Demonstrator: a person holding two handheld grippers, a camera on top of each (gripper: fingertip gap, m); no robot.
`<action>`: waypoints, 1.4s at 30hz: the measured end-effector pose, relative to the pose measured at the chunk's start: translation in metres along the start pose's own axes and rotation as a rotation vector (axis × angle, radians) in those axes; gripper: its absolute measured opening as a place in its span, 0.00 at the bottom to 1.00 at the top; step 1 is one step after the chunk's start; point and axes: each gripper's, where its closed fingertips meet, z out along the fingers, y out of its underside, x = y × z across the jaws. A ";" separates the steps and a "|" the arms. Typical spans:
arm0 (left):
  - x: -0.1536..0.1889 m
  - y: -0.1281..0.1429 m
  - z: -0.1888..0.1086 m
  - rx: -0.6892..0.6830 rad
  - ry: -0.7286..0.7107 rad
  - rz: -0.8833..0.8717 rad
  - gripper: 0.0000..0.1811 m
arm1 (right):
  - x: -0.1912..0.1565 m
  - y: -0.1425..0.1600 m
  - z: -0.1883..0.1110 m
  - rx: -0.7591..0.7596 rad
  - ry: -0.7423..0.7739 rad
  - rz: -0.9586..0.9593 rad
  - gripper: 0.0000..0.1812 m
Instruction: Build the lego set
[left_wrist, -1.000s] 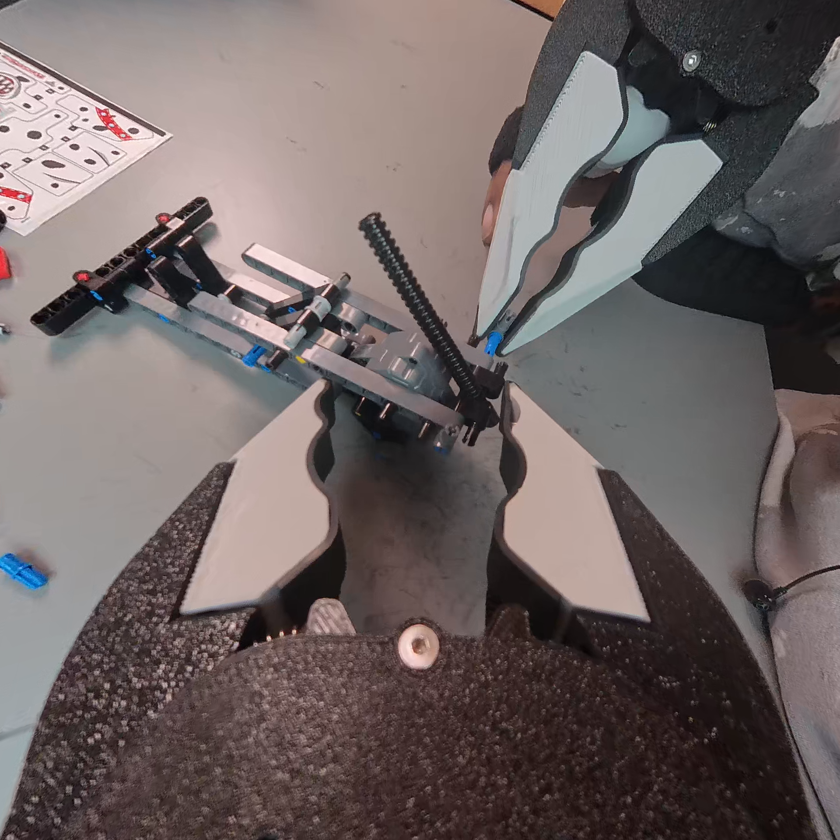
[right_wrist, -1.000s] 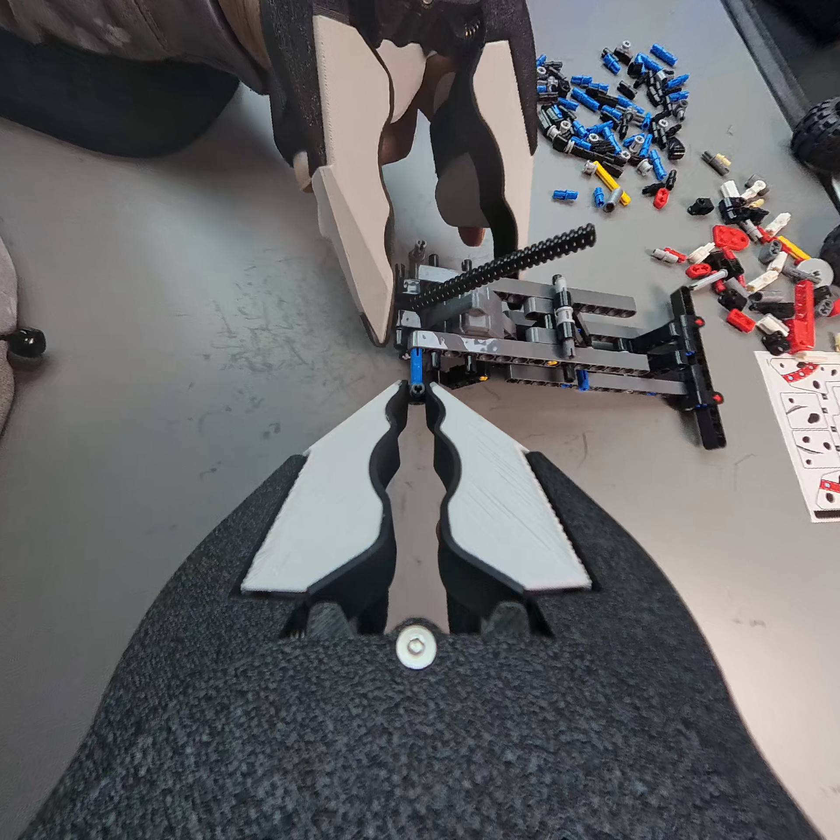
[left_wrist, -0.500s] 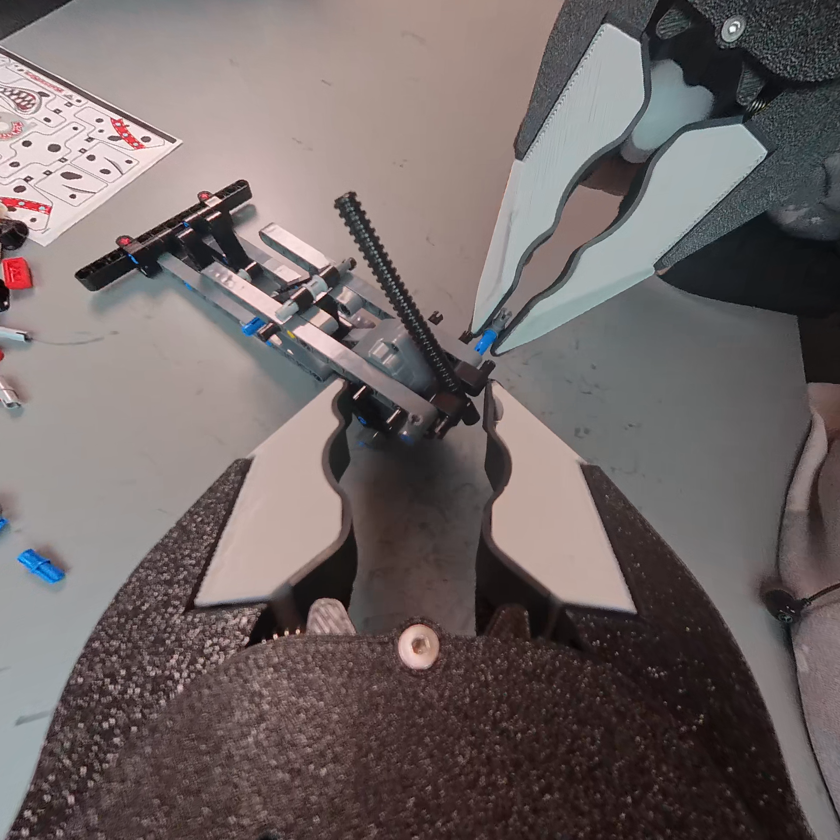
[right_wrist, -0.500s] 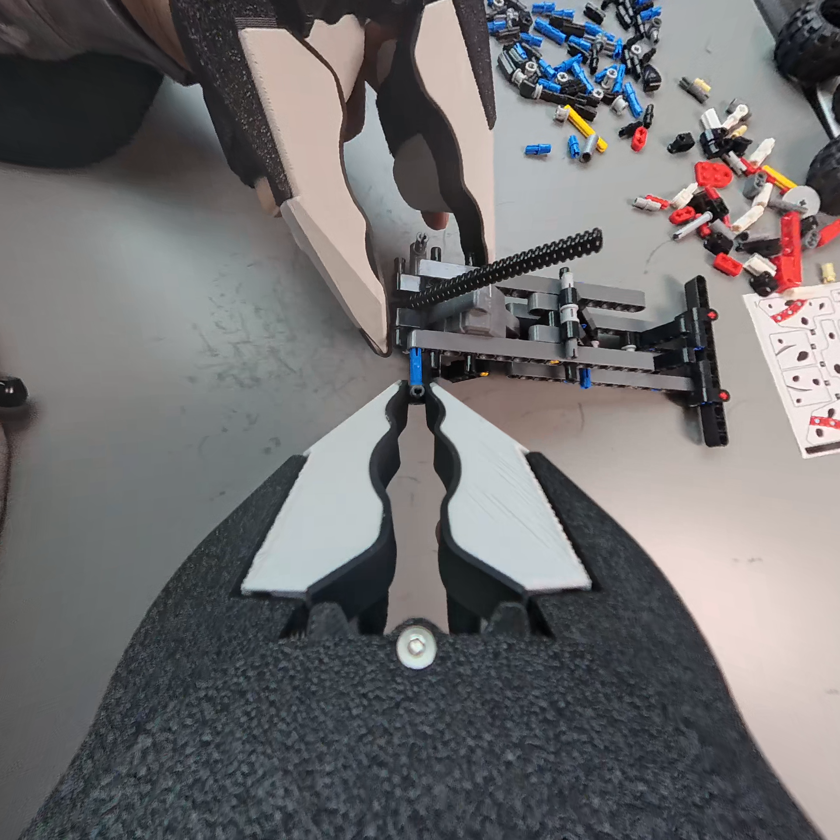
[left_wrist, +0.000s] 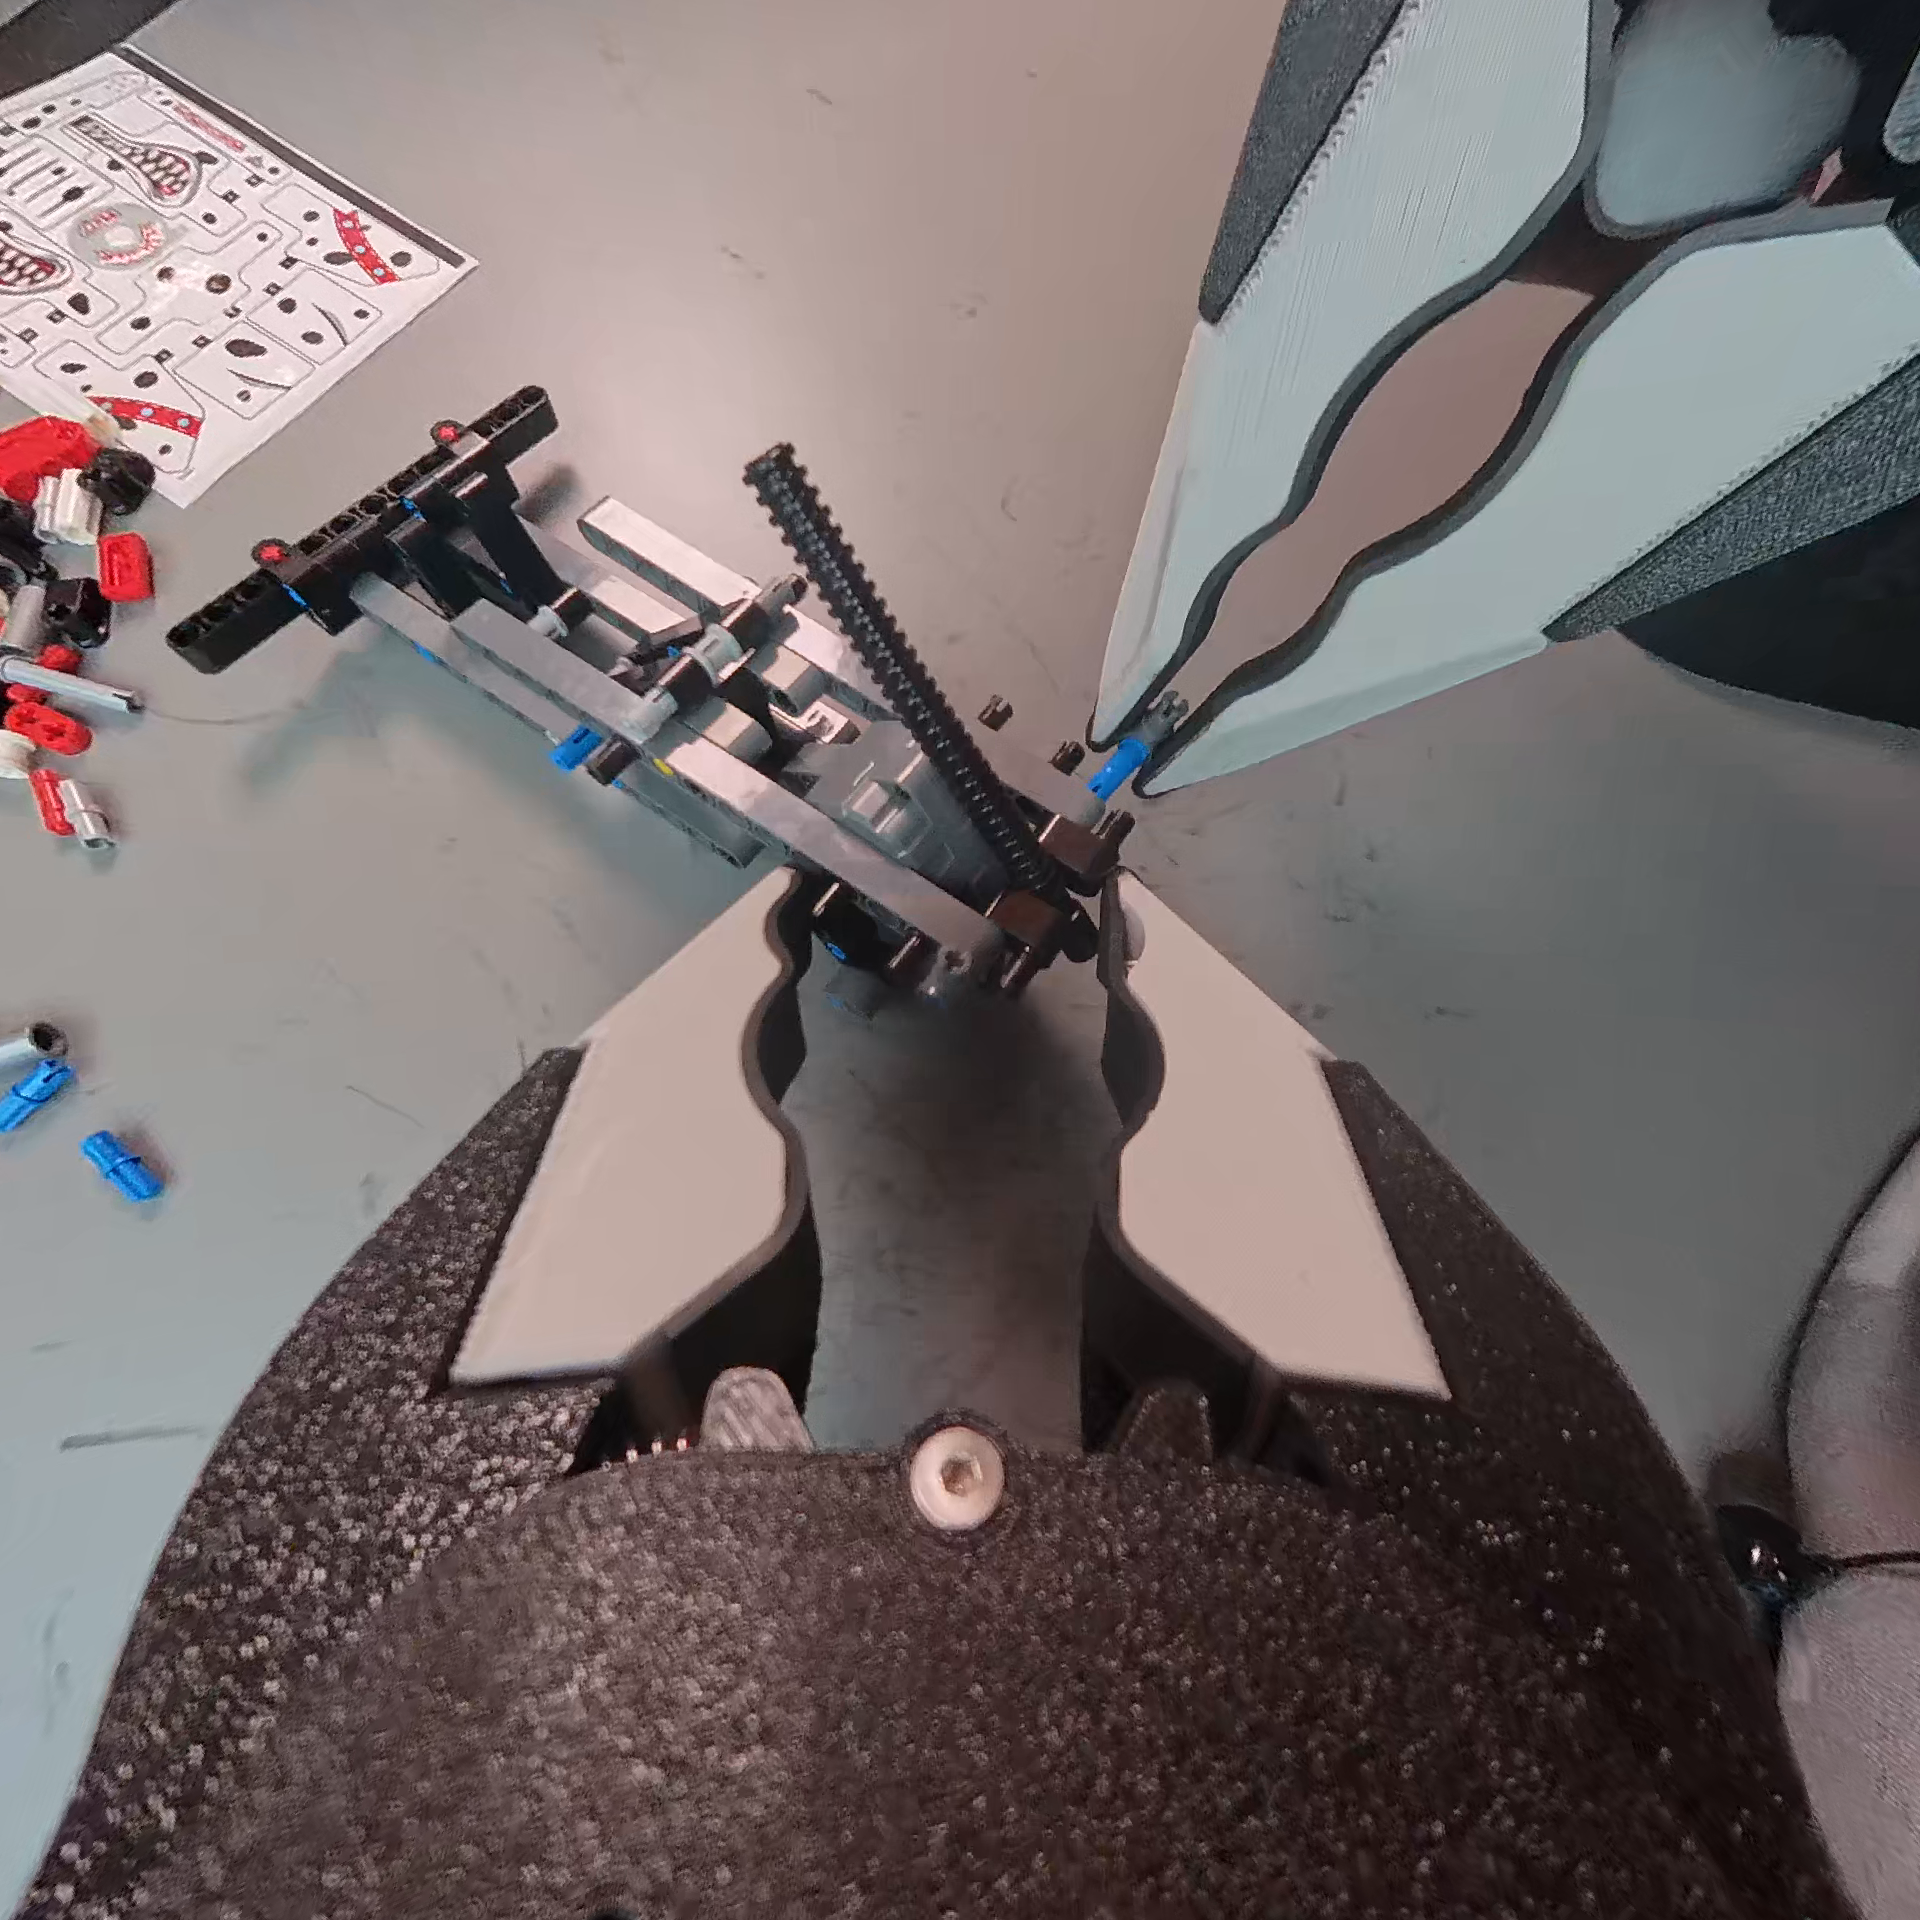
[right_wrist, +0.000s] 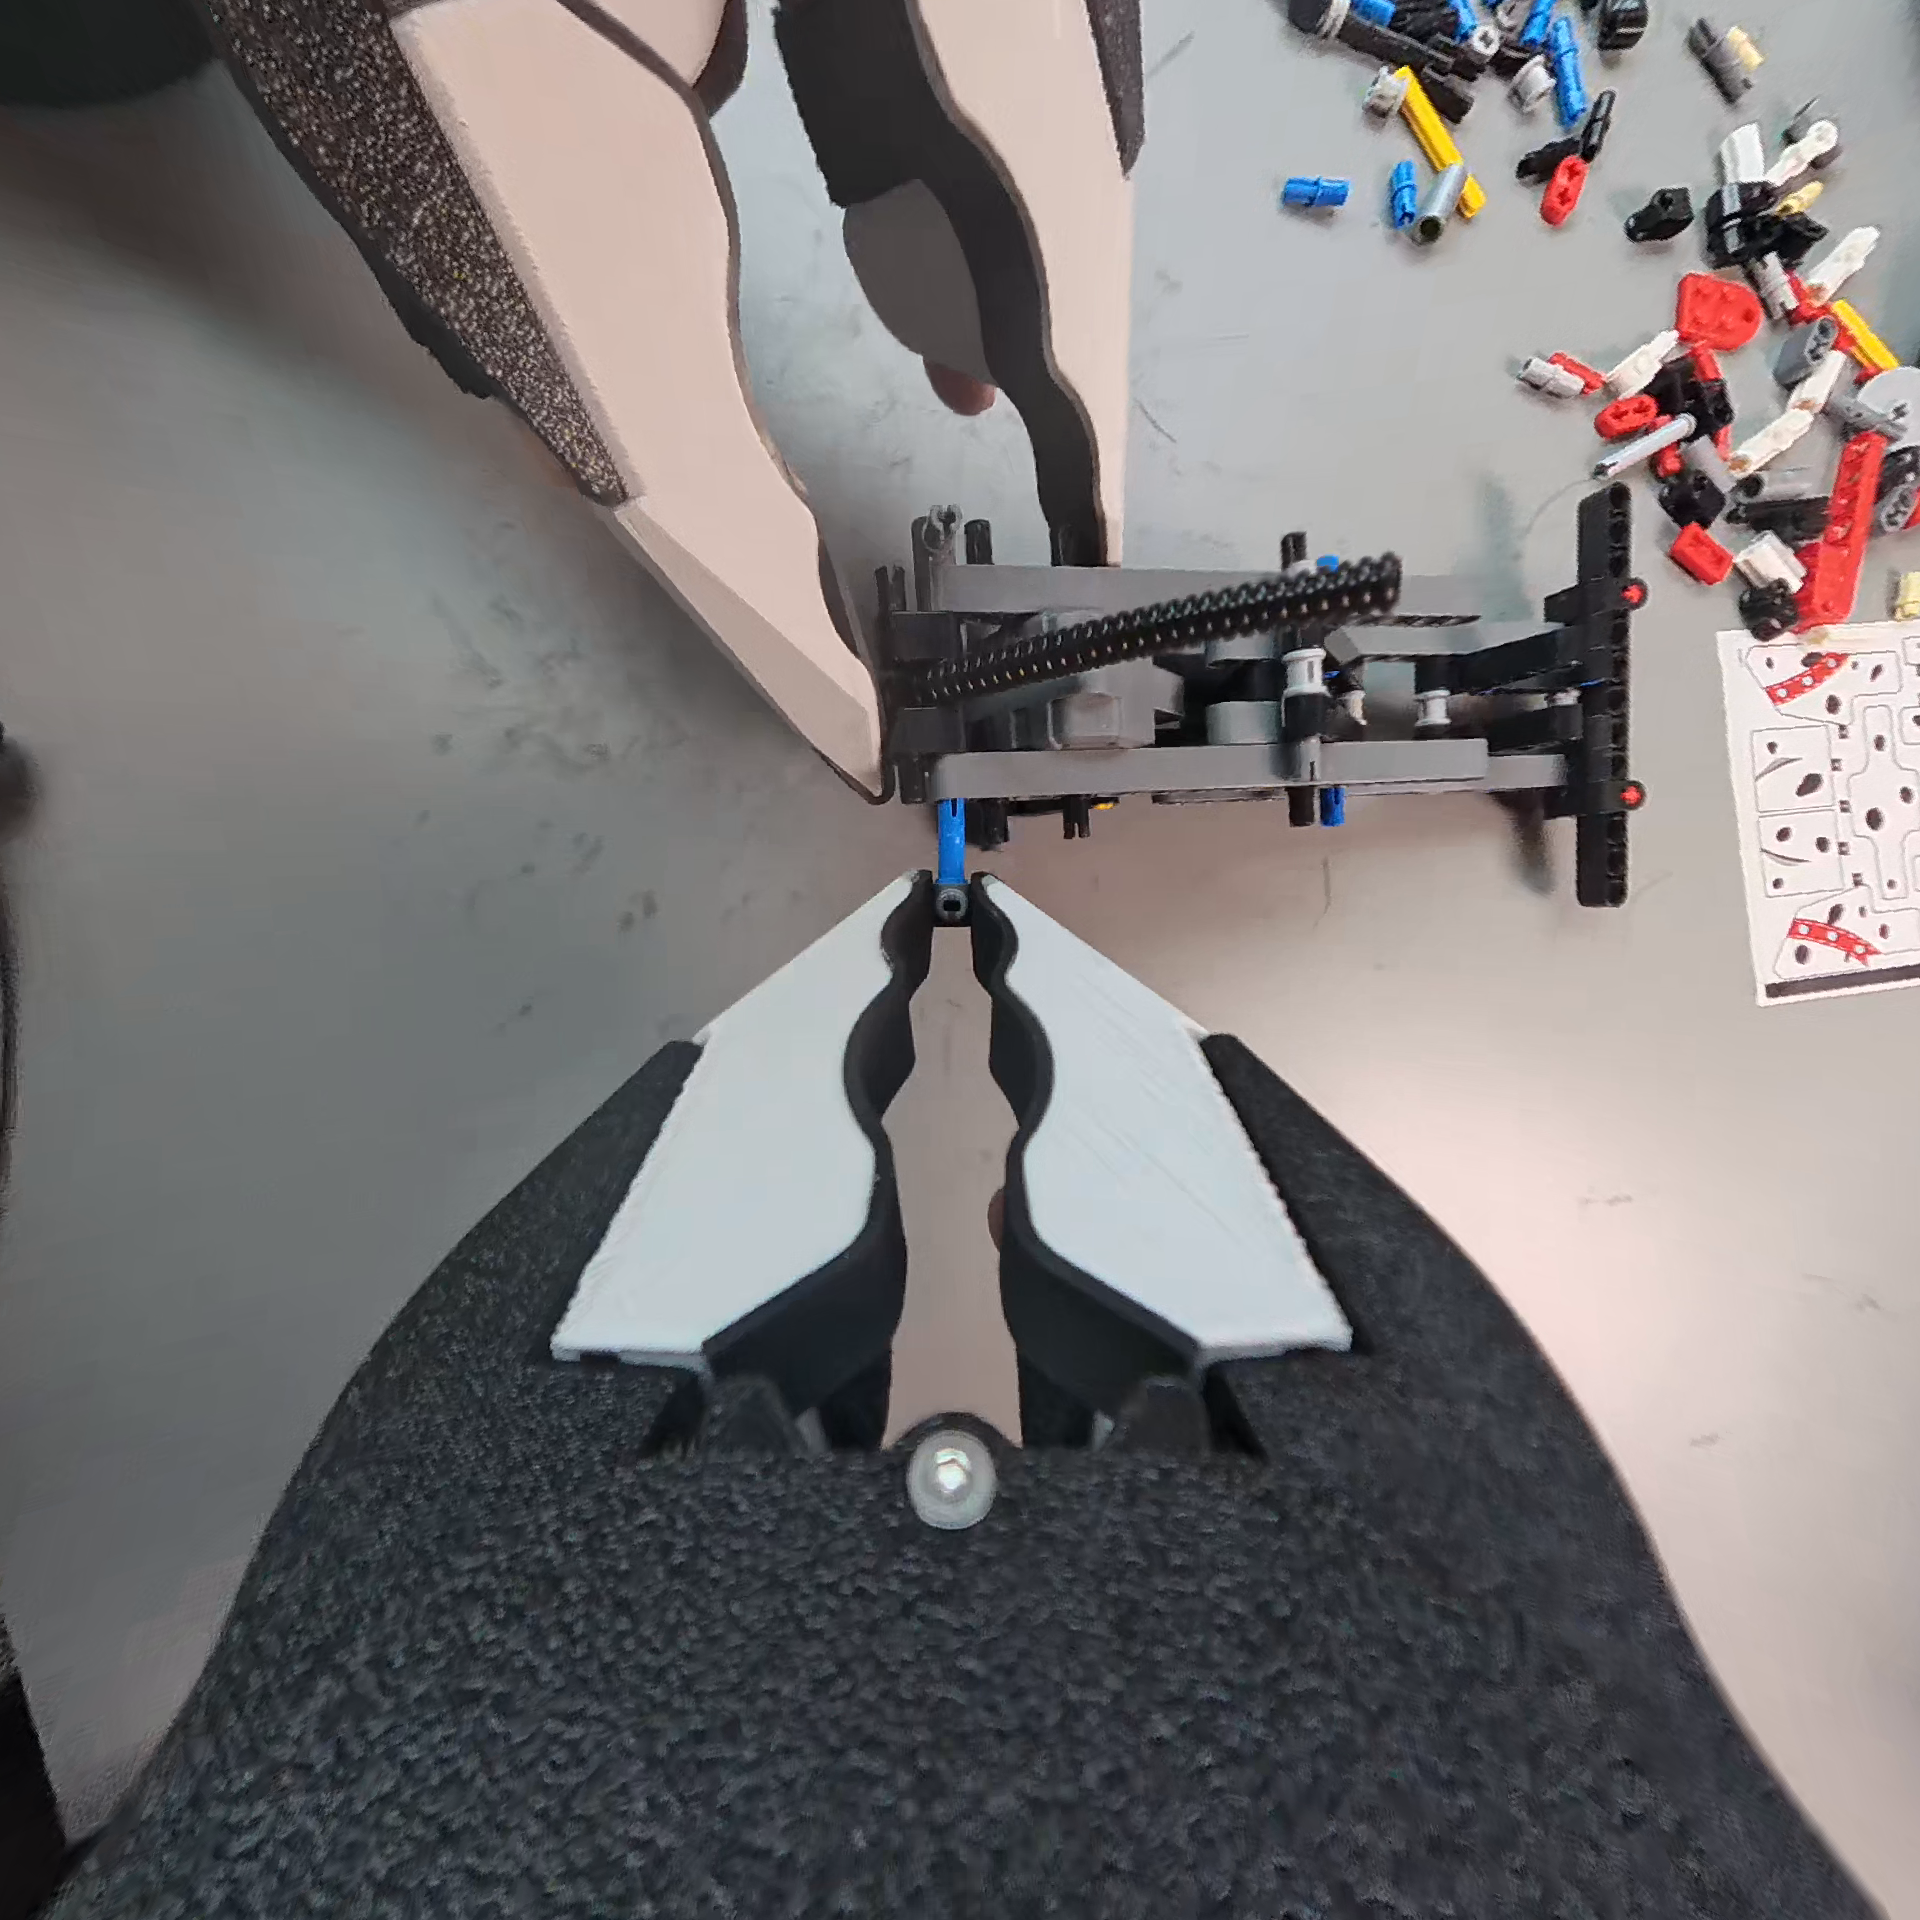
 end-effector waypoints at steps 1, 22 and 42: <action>0.000 0.000 0.000 0.000 -0.002 -0.007 0.31 | 0.000 0.000 0.000 -0.011 -0.012 -0.010 0.03; 0.008 0.002 -0.004 0.014 -0.004 -0.045 0.31 | -0.009 -0.005 -0.002 -0.066 -0.227 0.016 0.03; 0.004 0.008 -0.008 0.059 0.001 -0.096 0.32 | -0.010 -0.011 -0.007 0.245 -0.142 0.269 0.09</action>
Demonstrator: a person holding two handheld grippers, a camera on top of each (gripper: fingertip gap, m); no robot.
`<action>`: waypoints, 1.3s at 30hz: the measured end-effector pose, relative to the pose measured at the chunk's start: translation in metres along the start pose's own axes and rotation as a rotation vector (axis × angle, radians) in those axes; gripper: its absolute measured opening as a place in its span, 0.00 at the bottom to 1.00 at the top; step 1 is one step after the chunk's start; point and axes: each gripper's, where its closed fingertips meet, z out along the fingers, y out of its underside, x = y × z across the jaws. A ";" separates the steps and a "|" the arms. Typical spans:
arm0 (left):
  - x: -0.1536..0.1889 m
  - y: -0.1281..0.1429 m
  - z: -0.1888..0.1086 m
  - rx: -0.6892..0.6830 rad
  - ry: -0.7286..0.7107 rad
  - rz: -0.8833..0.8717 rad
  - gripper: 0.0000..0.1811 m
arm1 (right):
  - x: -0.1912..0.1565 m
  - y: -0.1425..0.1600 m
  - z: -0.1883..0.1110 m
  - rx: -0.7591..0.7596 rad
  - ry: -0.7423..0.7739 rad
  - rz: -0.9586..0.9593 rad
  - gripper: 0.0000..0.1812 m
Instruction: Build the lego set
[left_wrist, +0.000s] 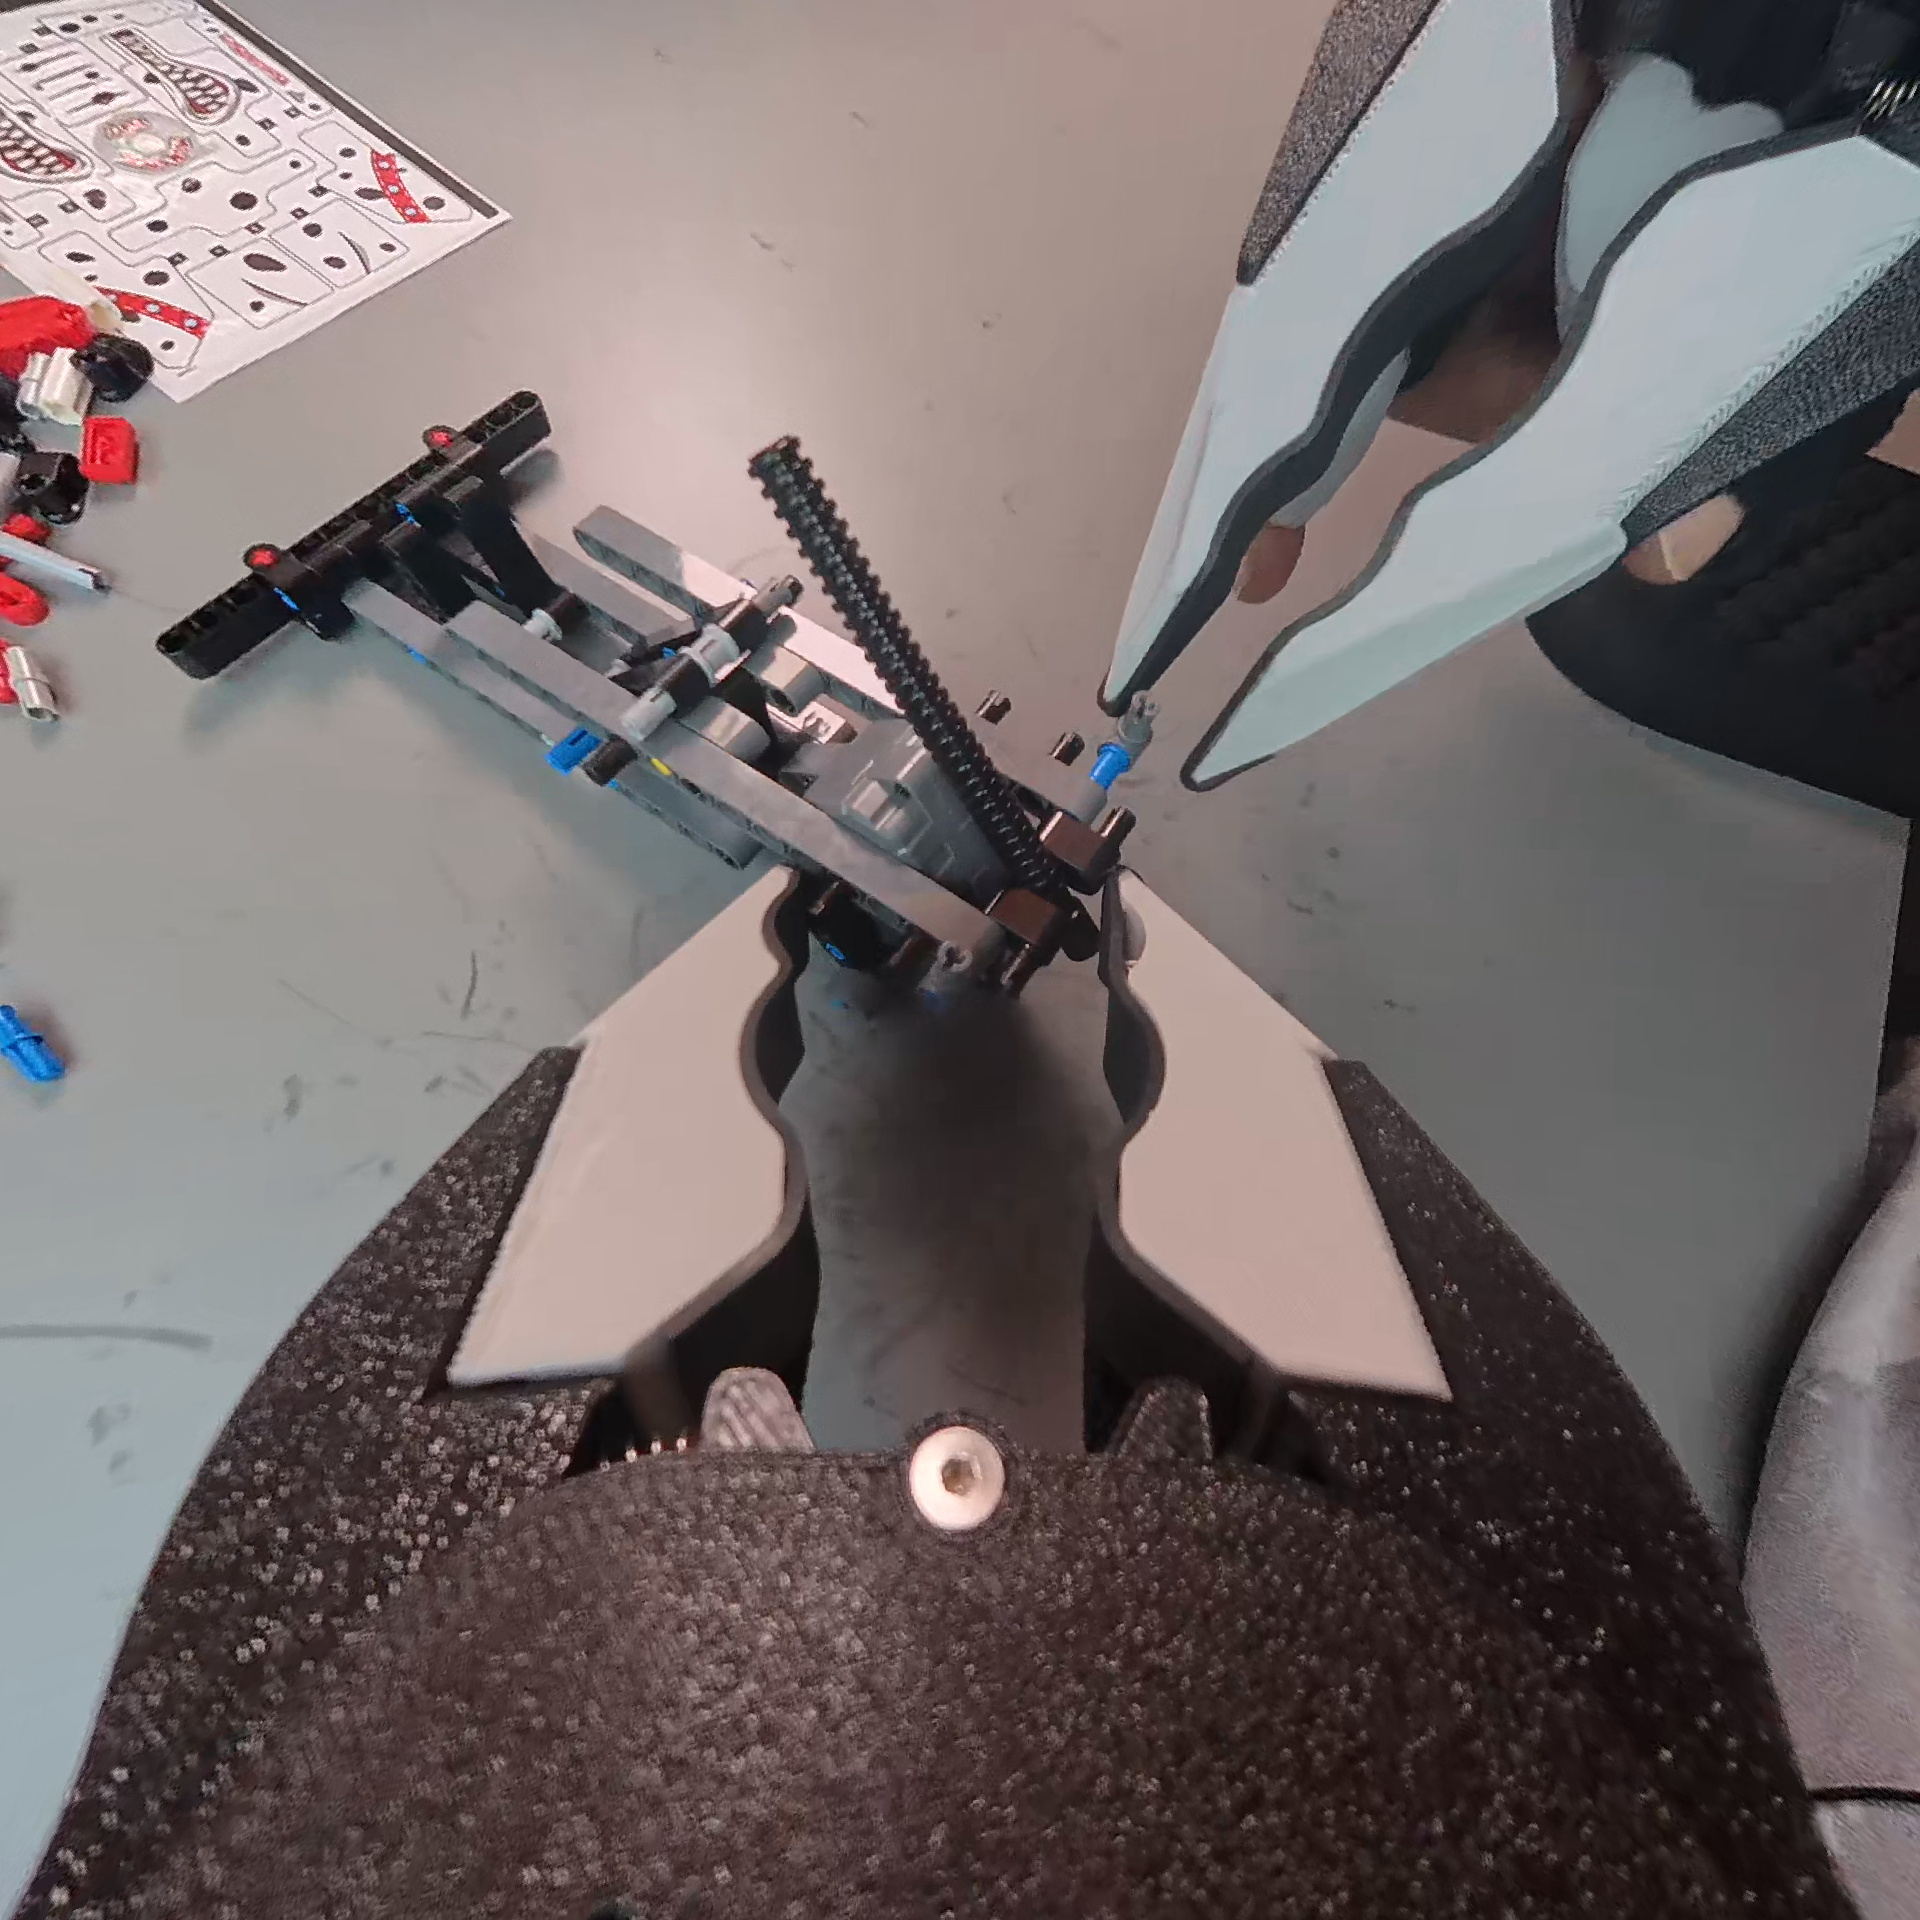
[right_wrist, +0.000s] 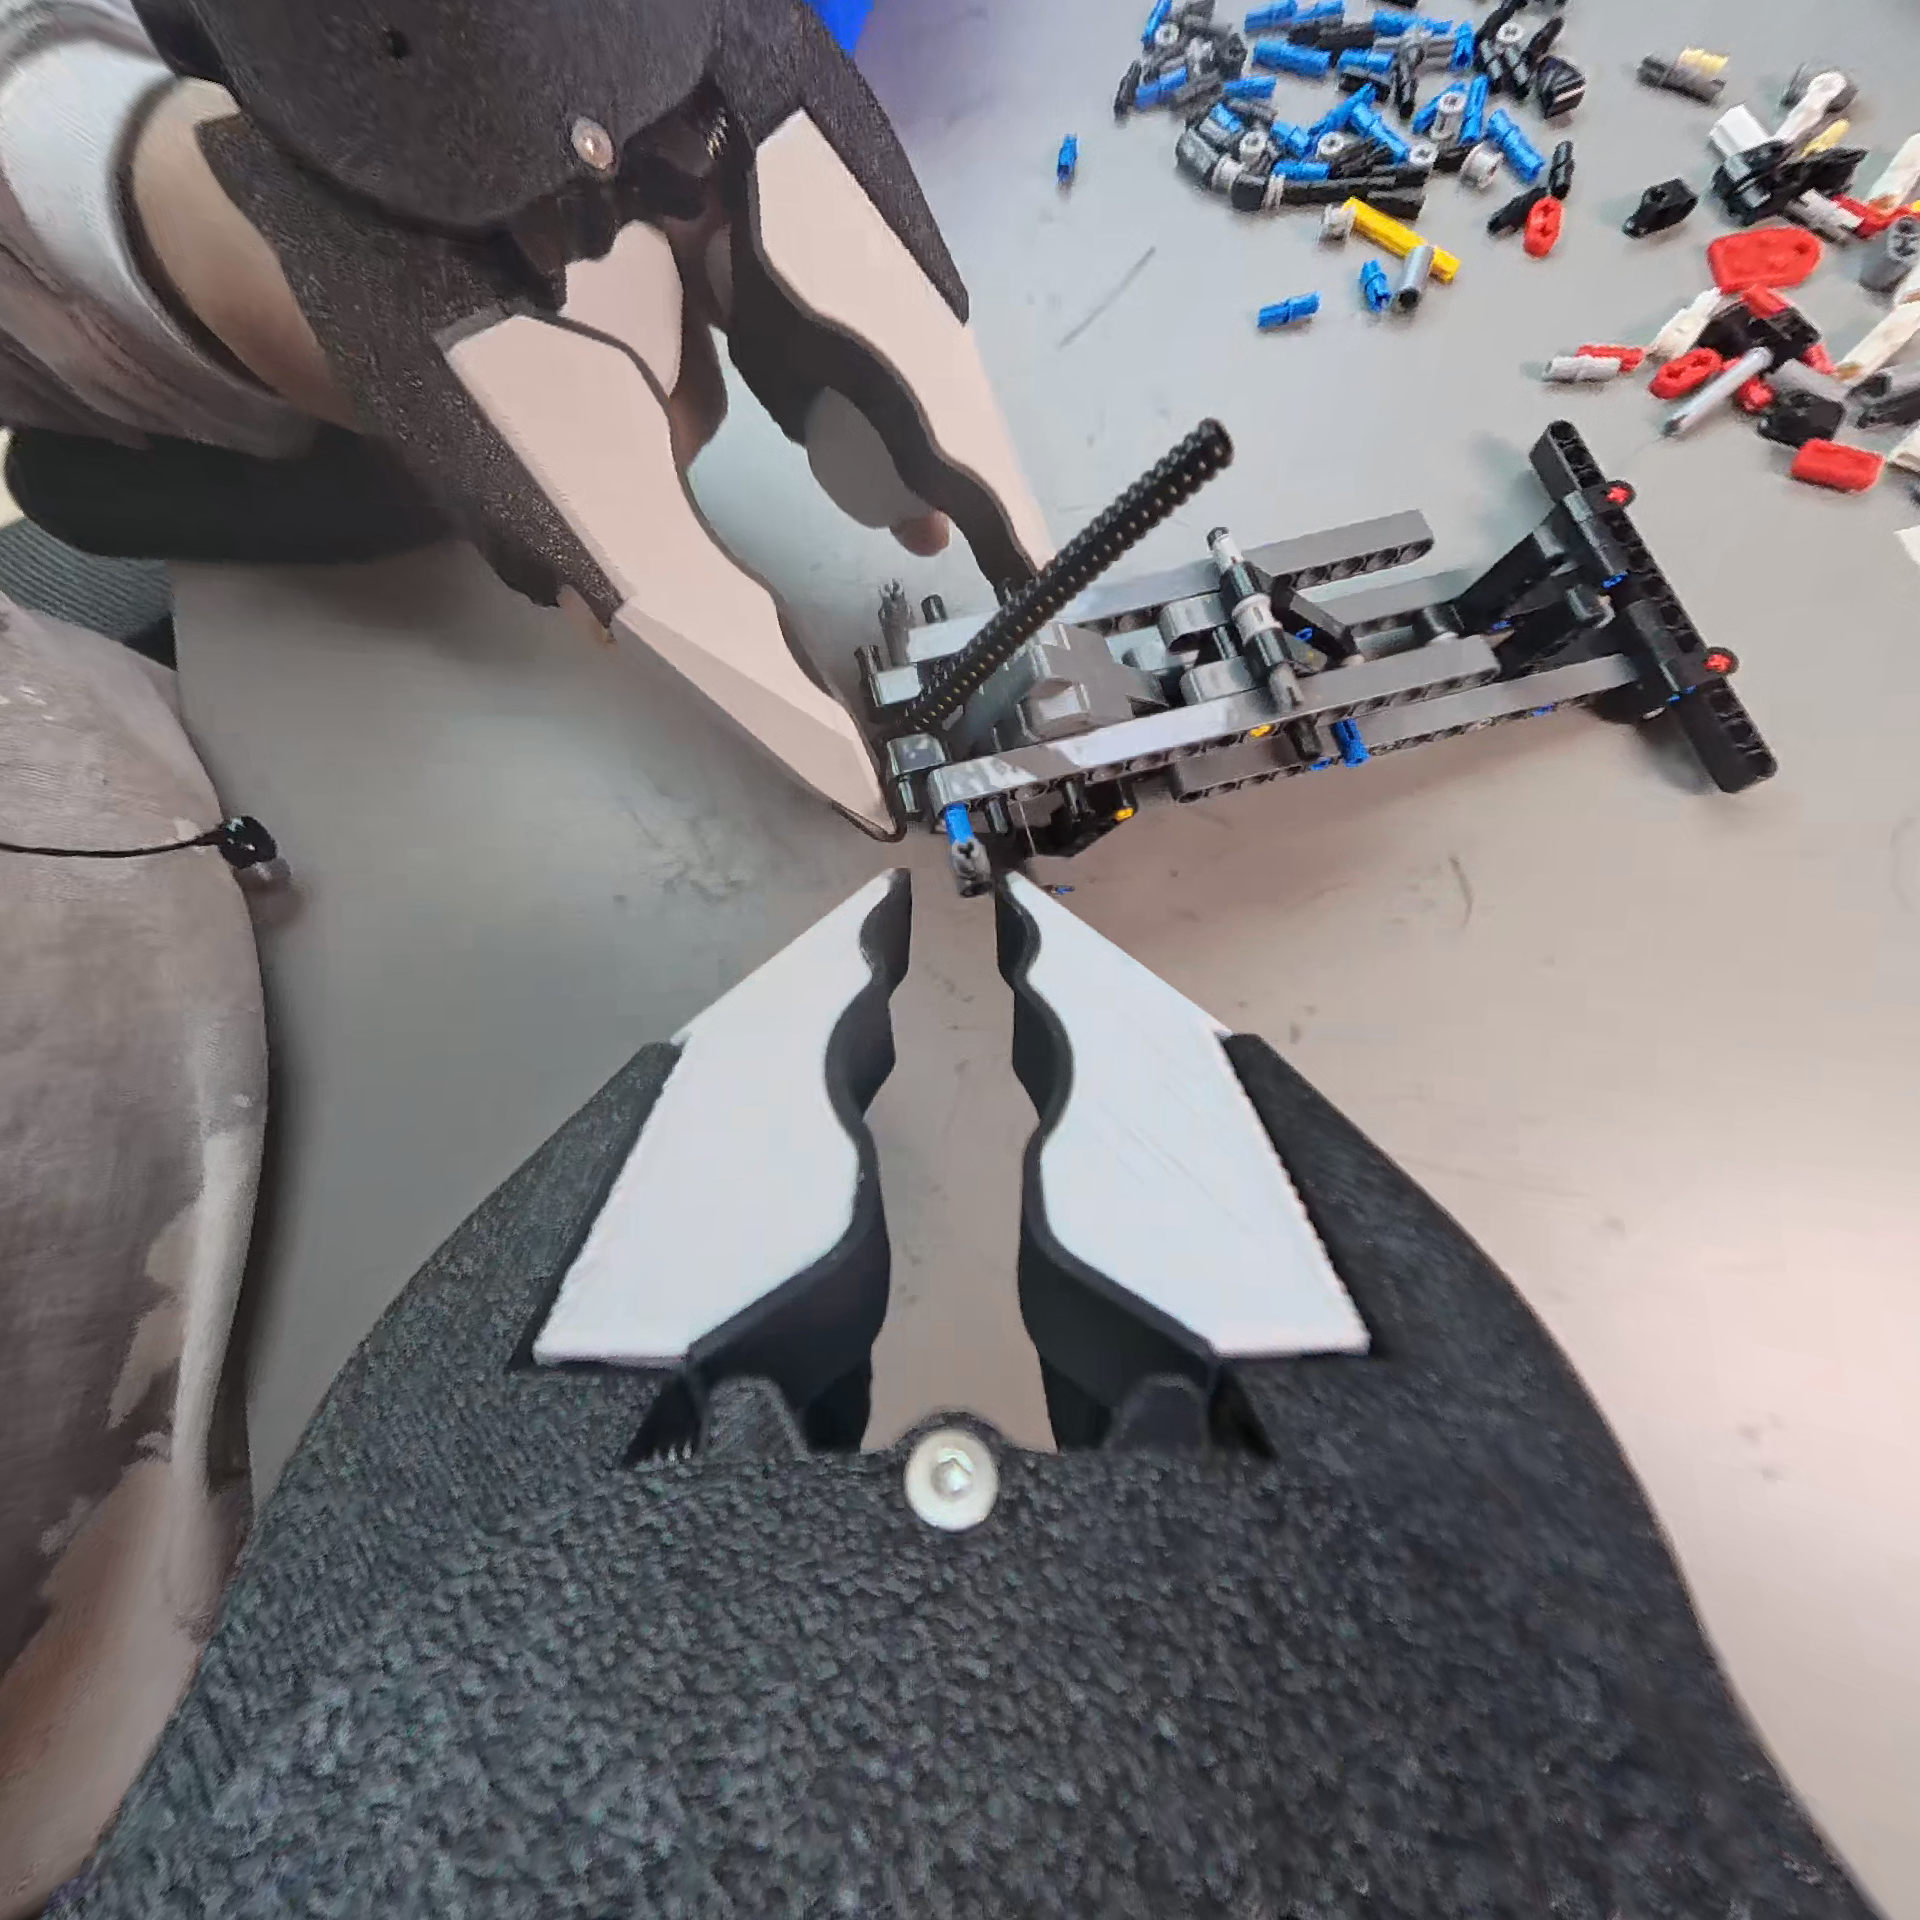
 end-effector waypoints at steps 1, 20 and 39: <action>0.000 0.000 0.000 0.004 0.005 -0.003 0.32 | 0.001 0.001 -0.001 0.022 0.009 0.011 0.09; 0.000 -0.002 -0.002 0.014 0.065 0.008 0.30 | 0.005 0.000 -0.001 0.175 -0.049 -0.069 0.02; -0.001 -0.001 0.000 0.004 0.018 0.020 0.29 | 0.006 -0.001 0.003 0.252 -0.117 -0.122 0.01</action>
